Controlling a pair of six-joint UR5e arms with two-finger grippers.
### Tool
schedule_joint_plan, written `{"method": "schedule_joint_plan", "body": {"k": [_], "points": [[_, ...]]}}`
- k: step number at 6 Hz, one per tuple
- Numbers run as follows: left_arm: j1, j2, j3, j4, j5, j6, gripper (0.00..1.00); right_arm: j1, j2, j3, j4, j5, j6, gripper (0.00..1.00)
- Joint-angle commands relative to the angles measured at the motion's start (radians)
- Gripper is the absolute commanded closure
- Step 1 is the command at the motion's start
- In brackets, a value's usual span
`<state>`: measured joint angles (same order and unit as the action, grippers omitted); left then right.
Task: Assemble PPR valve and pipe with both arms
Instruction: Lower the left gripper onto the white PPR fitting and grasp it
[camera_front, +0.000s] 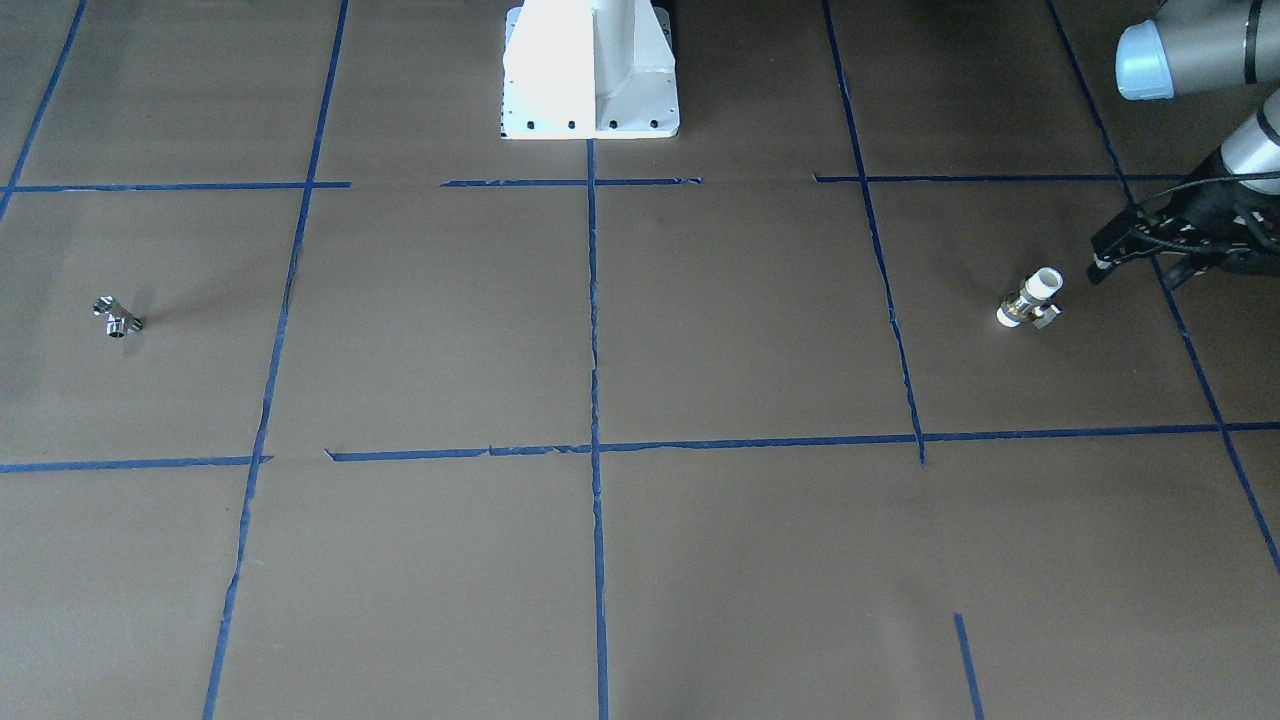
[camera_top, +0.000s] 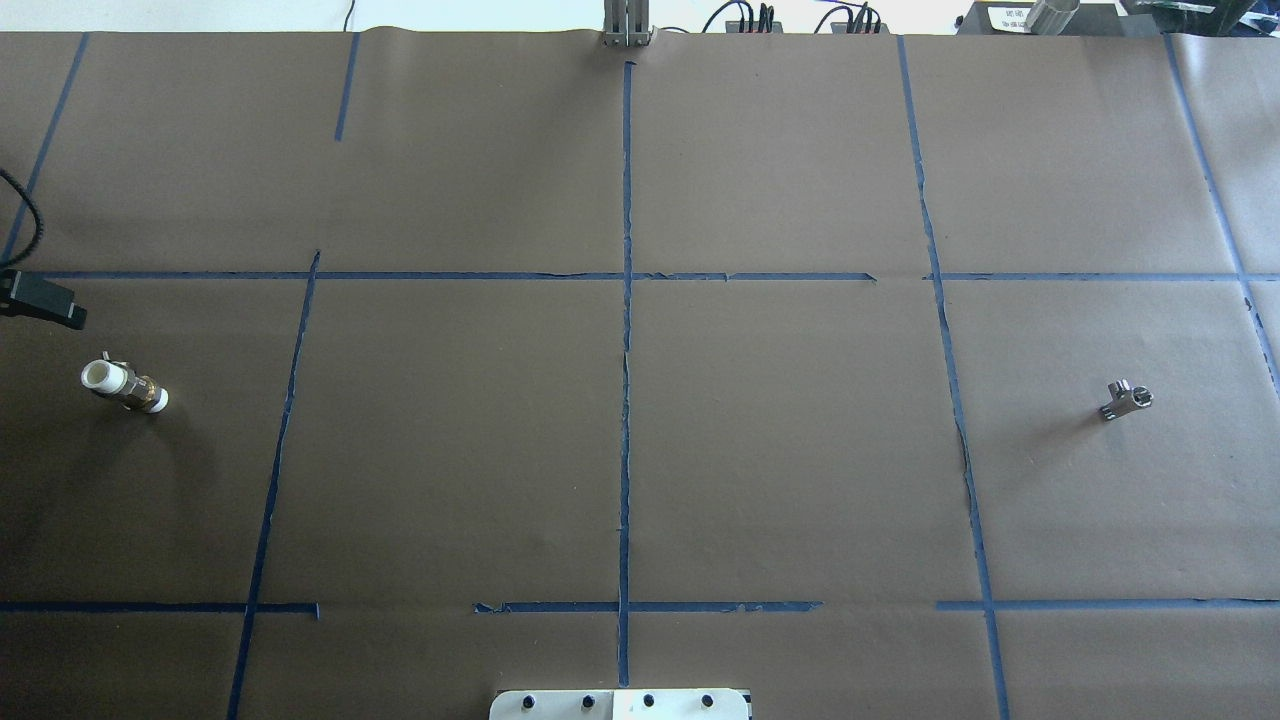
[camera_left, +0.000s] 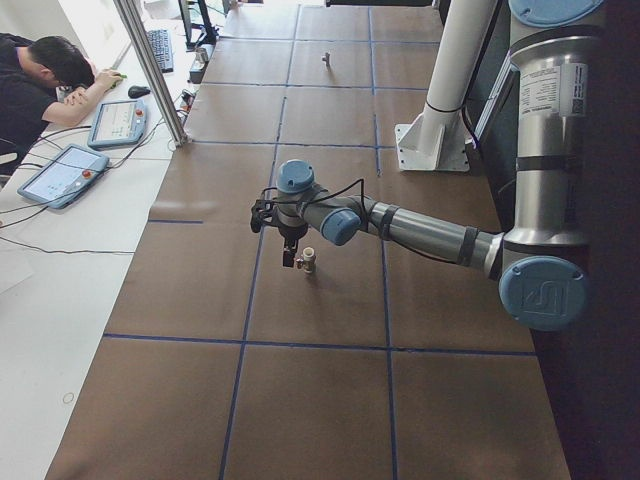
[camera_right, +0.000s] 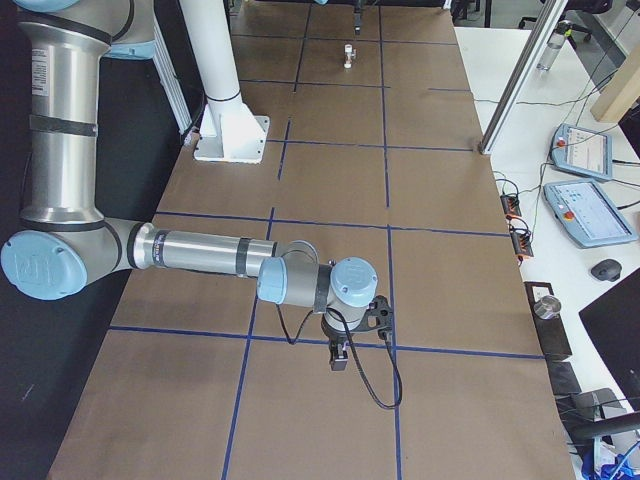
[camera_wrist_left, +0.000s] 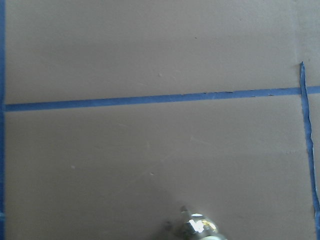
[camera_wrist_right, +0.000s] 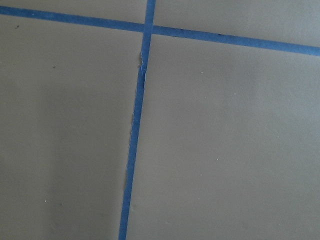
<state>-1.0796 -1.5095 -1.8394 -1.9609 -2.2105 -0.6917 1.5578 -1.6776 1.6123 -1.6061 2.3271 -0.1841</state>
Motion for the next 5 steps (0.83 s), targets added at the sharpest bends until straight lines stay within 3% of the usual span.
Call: {"method": "schedule_joint_plan", "body": {"k": [1, 5], "points": [[0.073, 0.0, 0.012, -0.032, 0.026, -0.06, 0.0, -0.001, -0.001, 0.0, 0.0, 0.0, 0.0, 0.0], [0.119, 0.028, 0.019, -0.044, 0.025, -0.055, 0.0, -0.002, -0.001, -0.002, 0.0, -0.002, 0.0, 0.0]]}}
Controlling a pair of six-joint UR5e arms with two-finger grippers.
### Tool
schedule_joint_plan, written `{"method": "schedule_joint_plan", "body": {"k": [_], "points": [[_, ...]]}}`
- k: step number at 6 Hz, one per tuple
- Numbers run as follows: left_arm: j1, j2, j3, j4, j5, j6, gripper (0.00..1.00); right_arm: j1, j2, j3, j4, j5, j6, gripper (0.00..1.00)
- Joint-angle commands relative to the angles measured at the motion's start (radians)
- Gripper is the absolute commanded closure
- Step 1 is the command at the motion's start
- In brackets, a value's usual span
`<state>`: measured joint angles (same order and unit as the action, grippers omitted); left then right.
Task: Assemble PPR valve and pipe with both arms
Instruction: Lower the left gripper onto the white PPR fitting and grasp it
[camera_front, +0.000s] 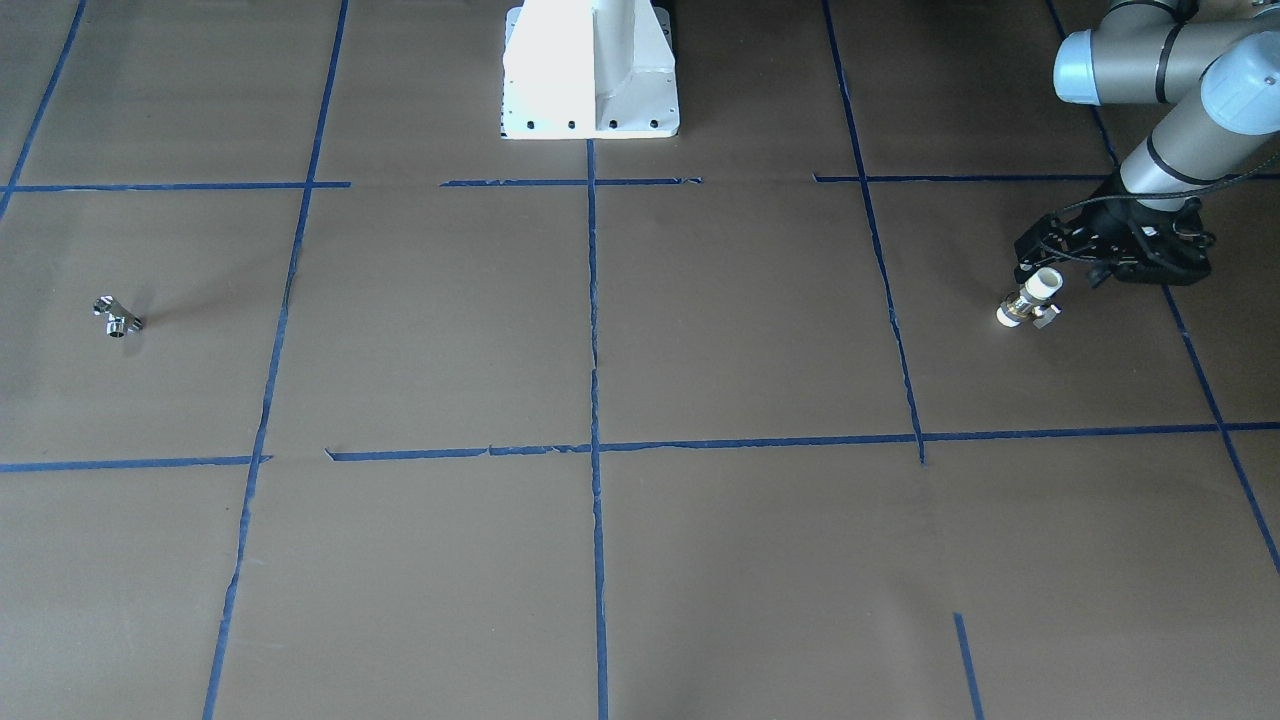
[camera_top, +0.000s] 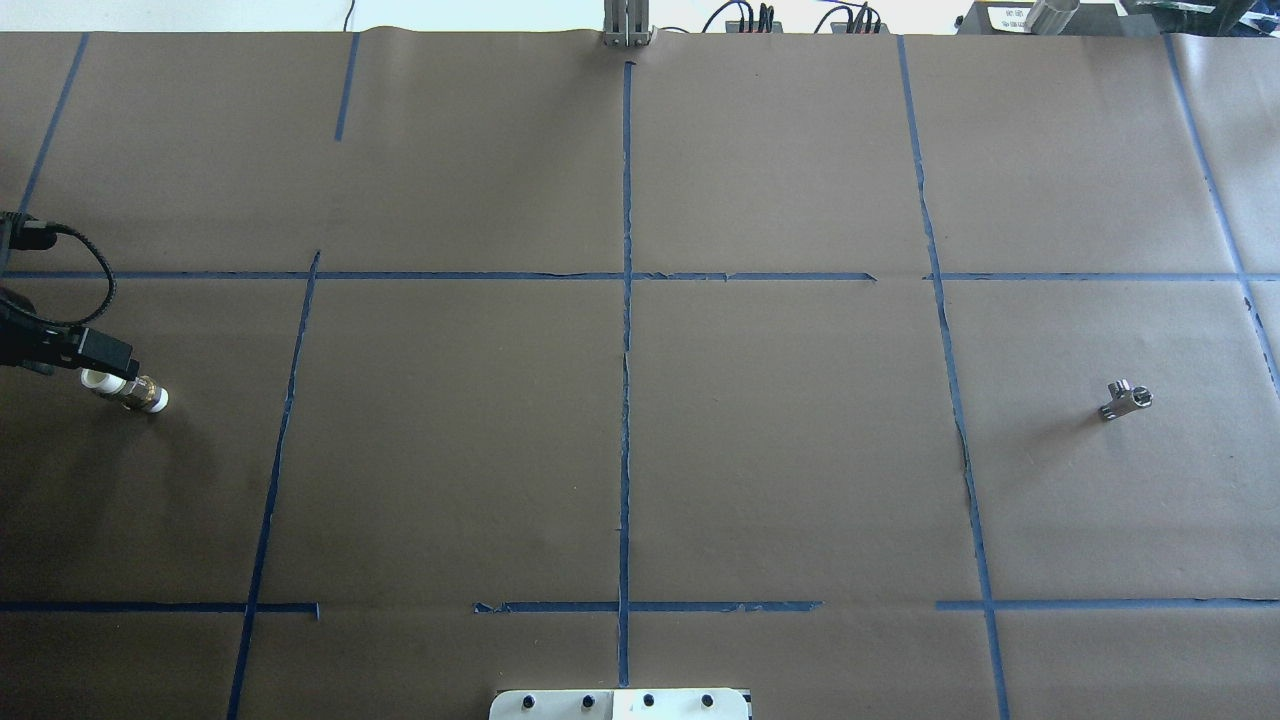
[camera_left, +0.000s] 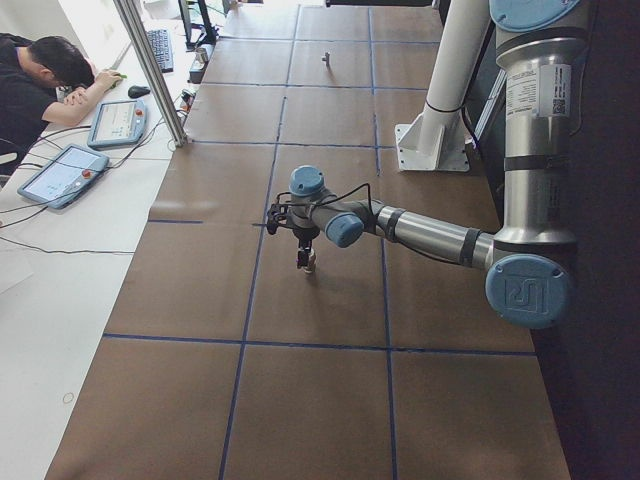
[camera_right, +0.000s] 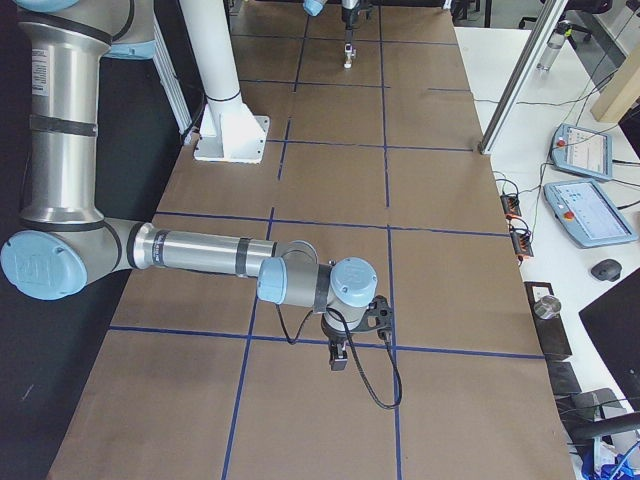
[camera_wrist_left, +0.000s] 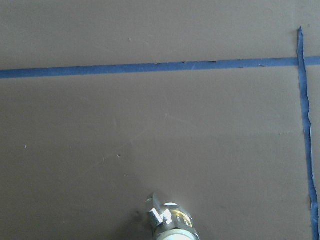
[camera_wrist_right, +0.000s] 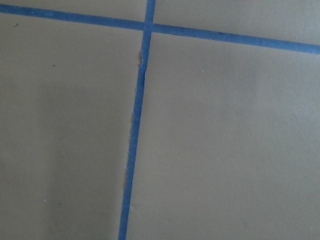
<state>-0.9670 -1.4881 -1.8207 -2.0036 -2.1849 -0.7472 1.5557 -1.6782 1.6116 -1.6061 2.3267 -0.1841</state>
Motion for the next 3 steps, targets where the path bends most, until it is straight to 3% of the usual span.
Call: {"method": "schedule_joint_plan", "body": {"k": [1, 2, 3], "points": [[0.007, 0.006, 0.0, -0.004, 0.001, 0.002, 0.02, 0.0, 0.0, -0.001, -0.002, -0.001, 0.0, 0.0], [0.007, 0.006, 0.0, -0.009, -0.001, -0.014, 0.86, 0.0, -0.002, -0.001, -0.002, 0.0, 0.0, 0.0], [0.007, 0.006, 0.0, -0.007, 0.001, -0.015, 1.0, 0.0, -0.002, -0.001, 0.0, -0.001, 0.0, 0.0]]}}
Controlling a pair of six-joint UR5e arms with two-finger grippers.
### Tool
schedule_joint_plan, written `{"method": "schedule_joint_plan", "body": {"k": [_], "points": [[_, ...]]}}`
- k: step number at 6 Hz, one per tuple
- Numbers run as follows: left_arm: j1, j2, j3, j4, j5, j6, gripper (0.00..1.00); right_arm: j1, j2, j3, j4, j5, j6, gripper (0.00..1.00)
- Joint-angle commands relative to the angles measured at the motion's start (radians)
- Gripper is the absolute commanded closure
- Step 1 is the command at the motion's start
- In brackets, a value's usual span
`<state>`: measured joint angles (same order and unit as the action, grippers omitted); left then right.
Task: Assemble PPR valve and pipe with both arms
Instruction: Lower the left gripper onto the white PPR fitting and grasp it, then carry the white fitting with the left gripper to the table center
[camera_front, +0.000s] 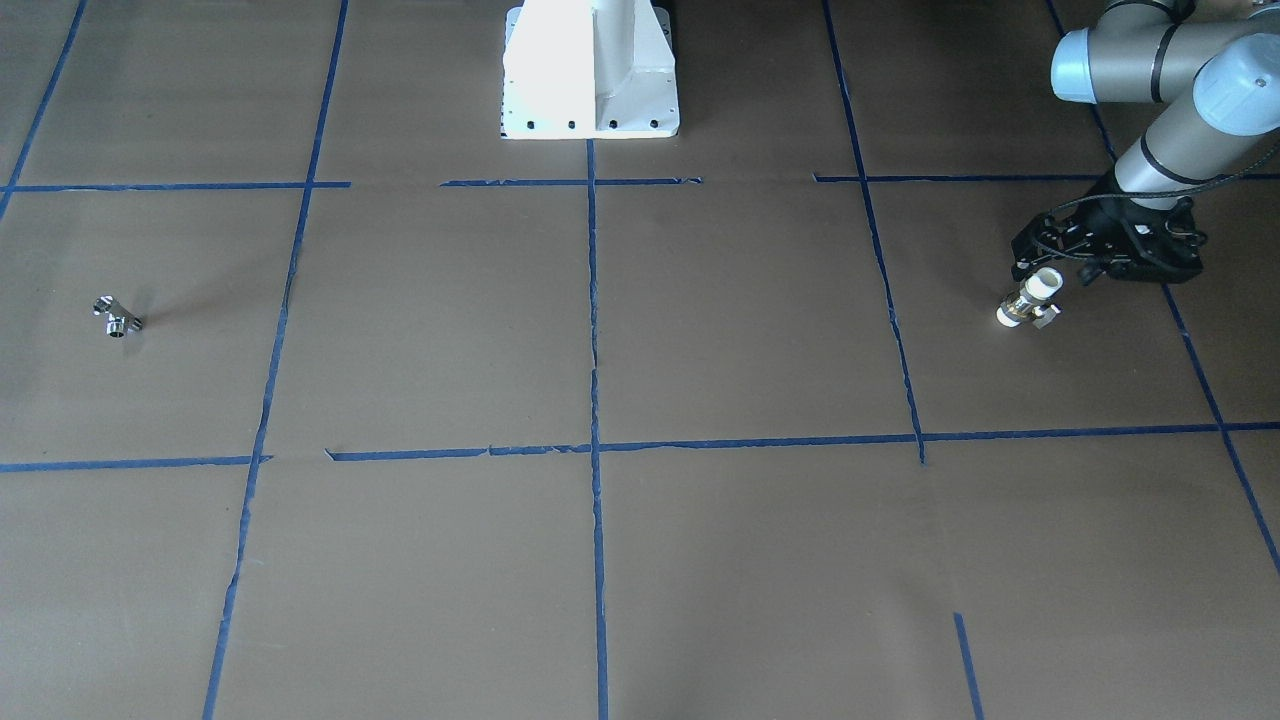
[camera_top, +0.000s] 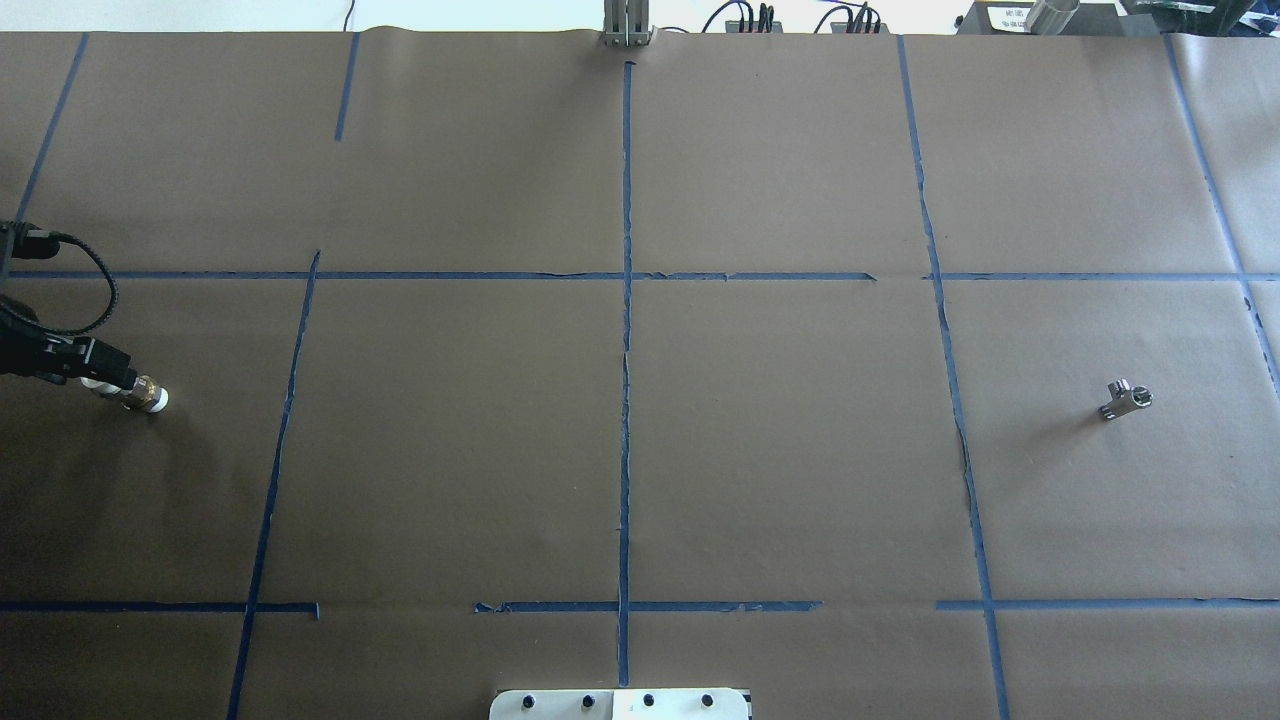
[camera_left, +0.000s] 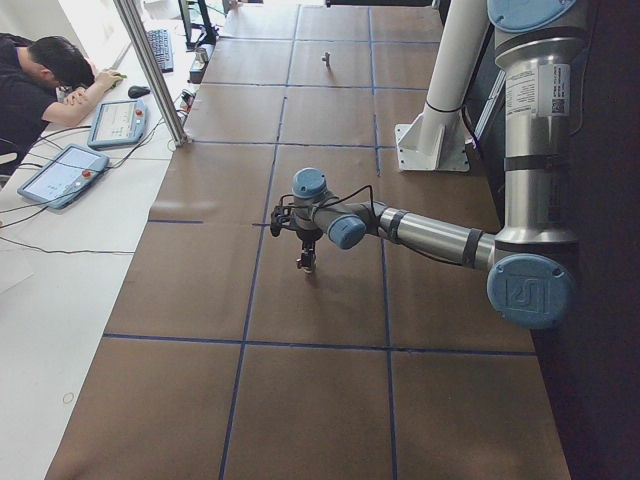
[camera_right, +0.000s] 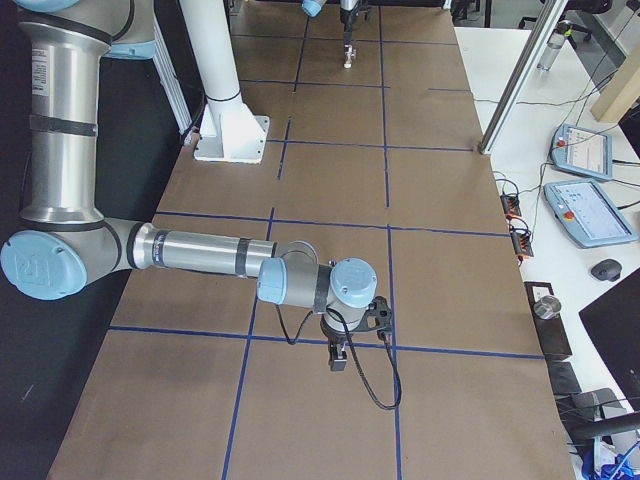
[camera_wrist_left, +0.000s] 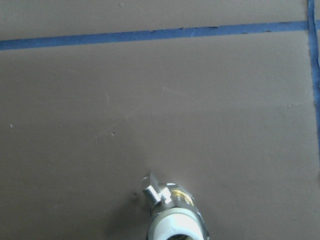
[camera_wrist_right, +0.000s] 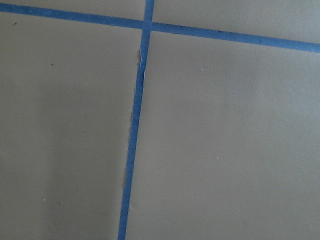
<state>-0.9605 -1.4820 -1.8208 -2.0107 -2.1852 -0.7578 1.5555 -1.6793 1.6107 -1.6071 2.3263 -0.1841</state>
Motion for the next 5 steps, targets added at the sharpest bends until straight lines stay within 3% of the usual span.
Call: {"method": "schedule_joint_plan", "body": {"k": [1, 3, 5], "points": [[-0.001, 0.002, -0.012, 0.0, 0.004, -0.006, 1.0, 0.0, 0.0, 0.0, 0.0, 0.001, 0.0, 0.0], [-0.015, 0.005, -0.025, 0.0, 0.004, -0.006, 1.0, -0.002, 0.0, 0.0, 0.0, 0.001, 0.0, 0.0], [-0.009, -0.016, -0.134, 0.074, 0.002, -0.117, 1.0, -0.002, 0.0, 0.0, 0.0, 0.002, 0.002, 0.0]]}}
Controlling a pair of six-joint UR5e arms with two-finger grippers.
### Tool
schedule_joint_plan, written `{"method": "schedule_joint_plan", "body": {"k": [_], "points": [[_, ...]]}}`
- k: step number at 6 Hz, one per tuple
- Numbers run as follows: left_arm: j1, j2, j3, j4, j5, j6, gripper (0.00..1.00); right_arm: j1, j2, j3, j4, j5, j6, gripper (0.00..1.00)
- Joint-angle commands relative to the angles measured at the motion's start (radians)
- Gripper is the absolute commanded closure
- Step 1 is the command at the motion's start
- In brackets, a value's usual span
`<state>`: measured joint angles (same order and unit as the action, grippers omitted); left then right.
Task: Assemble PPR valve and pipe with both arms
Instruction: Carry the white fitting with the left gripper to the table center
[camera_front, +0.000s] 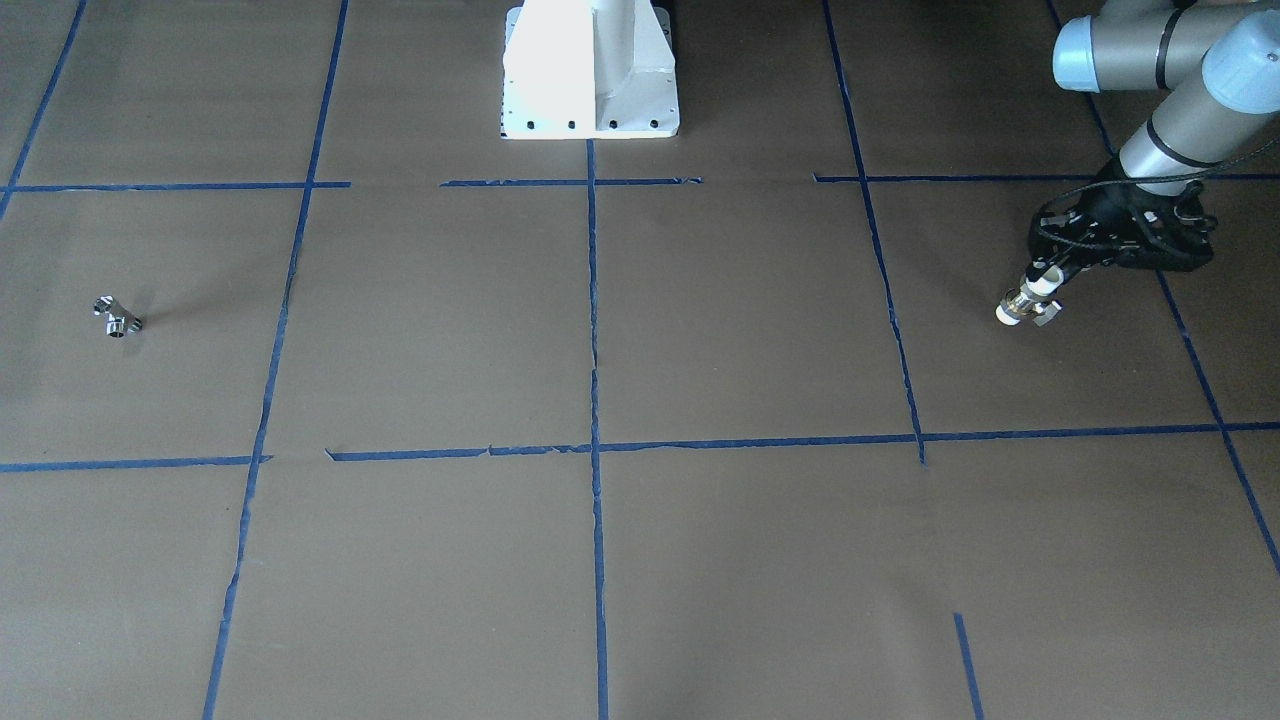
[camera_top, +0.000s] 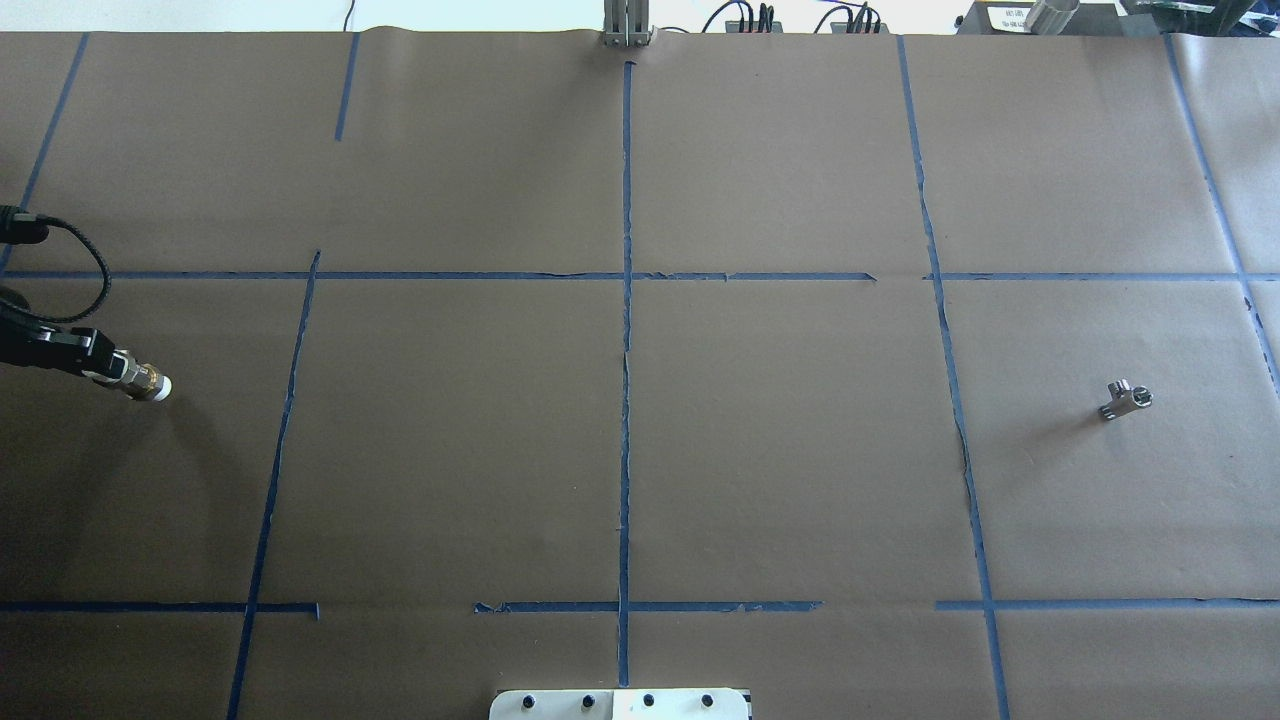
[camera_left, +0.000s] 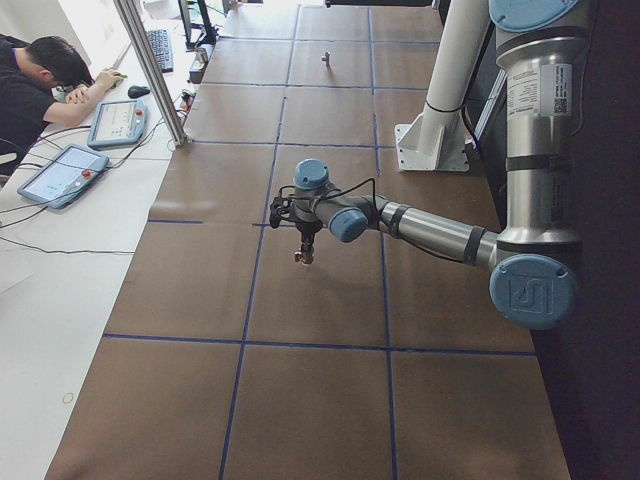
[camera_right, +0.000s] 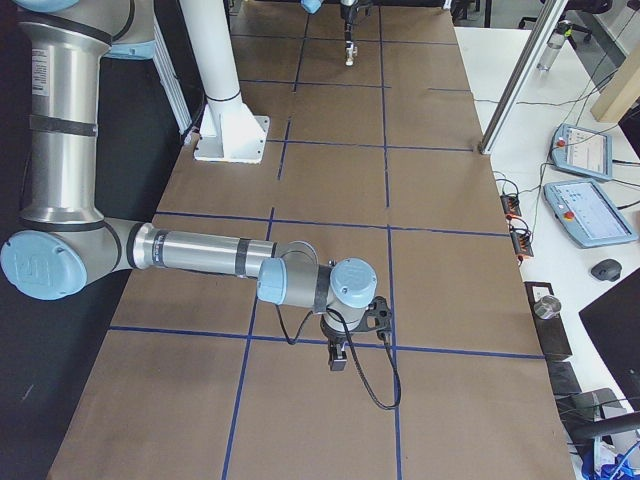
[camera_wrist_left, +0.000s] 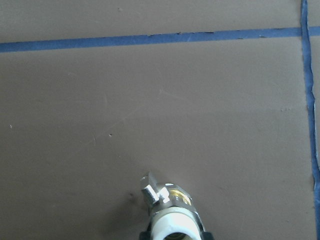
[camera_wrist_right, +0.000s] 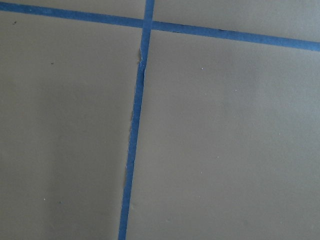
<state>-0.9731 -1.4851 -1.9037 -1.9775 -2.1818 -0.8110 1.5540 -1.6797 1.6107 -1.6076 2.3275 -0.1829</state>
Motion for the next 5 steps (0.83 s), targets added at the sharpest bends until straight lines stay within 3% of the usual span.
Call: {"method": "schedule_joint_plan", "body": {"k": [1, 2, 3, 4, 5], "points": [[0.01, -0.056, -0.133, 0.118, -0.001, -0.151, 1.0, 0.001, 0.0, 0.0, 0.0, 0.001, 0.0, 0.0], [0.06, -0.154, -0.2, 0.279, -0.001, -0.186, 1.0, 0.0, 0.0, 0.0, 0.0, 0.001, 0.002, 0.0], [0.153, -0.373, -0.207, 0.528, 0.0, -0.227, 1.0, -0.003, 0.0, 0.0, -0.002, 0.001, 0.002, 0.0], [0.266, -0.565, -0.187, 0.706, 0.069, -0.35, 1.0, -0.005, 0.0, 0.0, -0.002, 0.001, 0.002, 0.0], [0.312, -0.71, -0.058, 0.704, 0.118, -0.409, 1.0, -0.009, 0.006, -0.014, 0.0, 0.001, 0.002, 0.0]]}}
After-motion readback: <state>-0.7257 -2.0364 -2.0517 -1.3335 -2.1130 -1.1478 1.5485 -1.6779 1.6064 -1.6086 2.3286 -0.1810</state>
